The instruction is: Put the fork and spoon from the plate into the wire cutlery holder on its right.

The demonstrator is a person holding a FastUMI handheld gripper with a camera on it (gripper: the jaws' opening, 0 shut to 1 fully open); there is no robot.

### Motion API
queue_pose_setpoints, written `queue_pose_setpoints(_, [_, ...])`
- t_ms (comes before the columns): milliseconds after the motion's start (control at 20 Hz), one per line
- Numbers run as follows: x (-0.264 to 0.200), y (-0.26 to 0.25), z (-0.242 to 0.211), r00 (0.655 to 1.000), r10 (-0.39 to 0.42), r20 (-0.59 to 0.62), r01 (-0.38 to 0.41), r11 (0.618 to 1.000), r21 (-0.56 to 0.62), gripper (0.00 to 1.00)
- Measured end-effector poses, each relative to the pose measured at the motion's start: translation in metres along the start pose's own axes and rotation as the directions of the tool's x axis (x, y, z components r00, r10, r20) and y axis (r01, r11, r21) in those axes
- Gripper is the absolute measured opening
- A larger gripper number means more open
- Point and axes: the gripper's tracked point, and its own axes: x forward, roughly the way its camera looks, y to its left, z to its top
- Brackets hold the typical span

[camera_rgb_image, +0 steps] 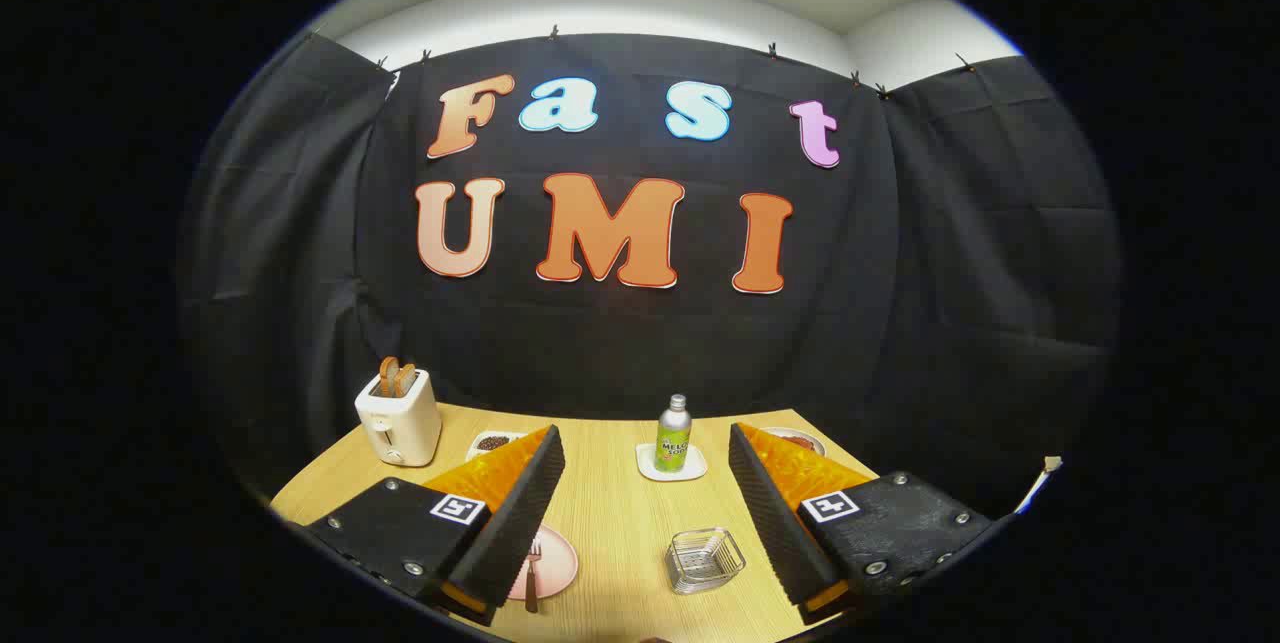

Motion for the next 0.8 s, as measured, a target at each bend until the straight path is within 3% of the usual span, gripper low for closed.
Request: queue_pose_setpoints(800, [-0.012,0.029,-0.009,0.998,0.058,-0.011,-0.058,0.998,0.016,0.99])
